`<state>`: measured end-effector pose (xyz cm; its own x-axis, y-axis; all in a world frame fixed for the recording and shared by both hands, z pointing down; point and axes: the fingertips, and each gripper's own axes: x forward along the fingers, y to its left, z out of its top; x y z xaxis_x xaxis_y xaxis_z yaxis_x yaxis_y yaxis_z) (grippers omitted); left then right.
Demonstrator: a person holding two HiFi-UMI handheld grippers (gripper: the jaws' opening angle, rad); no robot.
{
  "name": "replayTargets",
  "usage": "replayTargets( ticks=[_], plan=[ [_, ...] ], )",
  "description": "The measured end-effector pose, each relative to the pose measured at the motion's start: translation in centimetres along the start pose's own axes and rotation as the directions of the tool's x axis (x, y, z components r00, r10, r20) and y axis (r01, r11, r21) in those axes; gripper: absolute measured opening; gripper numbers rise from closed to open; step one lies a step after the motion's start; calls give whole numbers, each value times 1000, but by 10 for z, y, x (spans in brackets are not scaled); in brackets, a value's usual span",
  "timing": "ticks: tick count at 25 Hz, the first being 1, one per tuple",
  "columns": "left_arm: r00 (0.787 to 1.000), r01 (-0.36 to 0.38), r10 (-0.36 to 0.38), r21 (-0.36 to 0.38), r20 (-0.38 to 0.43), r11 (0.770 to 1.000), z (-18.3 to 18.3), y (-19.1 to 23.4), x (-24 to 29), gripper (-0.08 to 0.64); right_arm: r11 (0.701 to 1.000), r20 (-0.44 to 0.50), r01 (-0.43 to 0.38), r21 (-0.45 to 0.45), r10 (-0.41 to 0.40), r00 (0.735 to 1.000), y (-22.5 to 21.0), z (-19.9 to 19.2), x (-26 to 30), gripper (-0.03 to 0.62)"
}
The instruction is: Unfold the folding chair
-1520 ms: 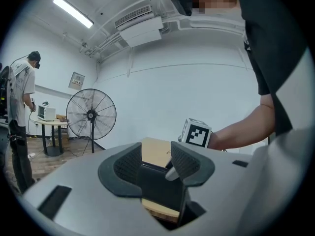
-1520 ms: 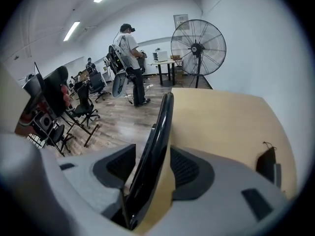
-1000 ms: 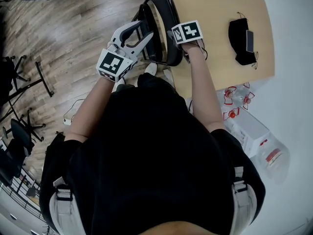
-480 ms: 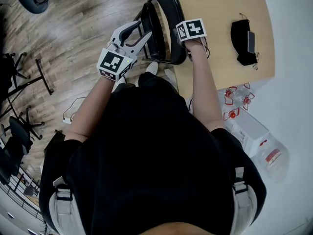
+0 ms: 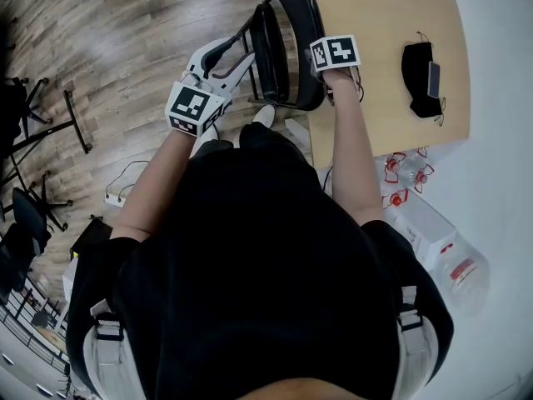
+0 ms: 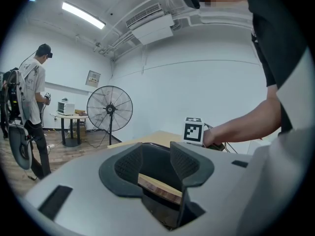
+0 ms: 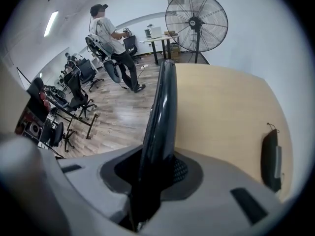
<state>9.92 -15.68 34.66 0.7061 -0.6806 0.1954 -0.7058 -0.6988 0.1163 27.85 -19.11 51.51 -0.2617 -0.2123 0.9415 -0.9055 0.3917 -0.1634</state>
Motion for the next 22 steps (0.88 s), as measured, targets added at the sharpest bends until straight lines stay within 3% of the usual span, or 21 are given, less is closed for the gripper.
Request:
replayTargets(
  ticks=[15,22],
  plan=[
    [998,-50,48,-38,-41,998,-29,47,-67,169,999,34,16,-47,-15,999,92,19,6,94],
    [994,-80,72,-108,-77,991,-53,69,-75,169,997,41,27,-73,-24,999,128,26,11,97]
  ],
)
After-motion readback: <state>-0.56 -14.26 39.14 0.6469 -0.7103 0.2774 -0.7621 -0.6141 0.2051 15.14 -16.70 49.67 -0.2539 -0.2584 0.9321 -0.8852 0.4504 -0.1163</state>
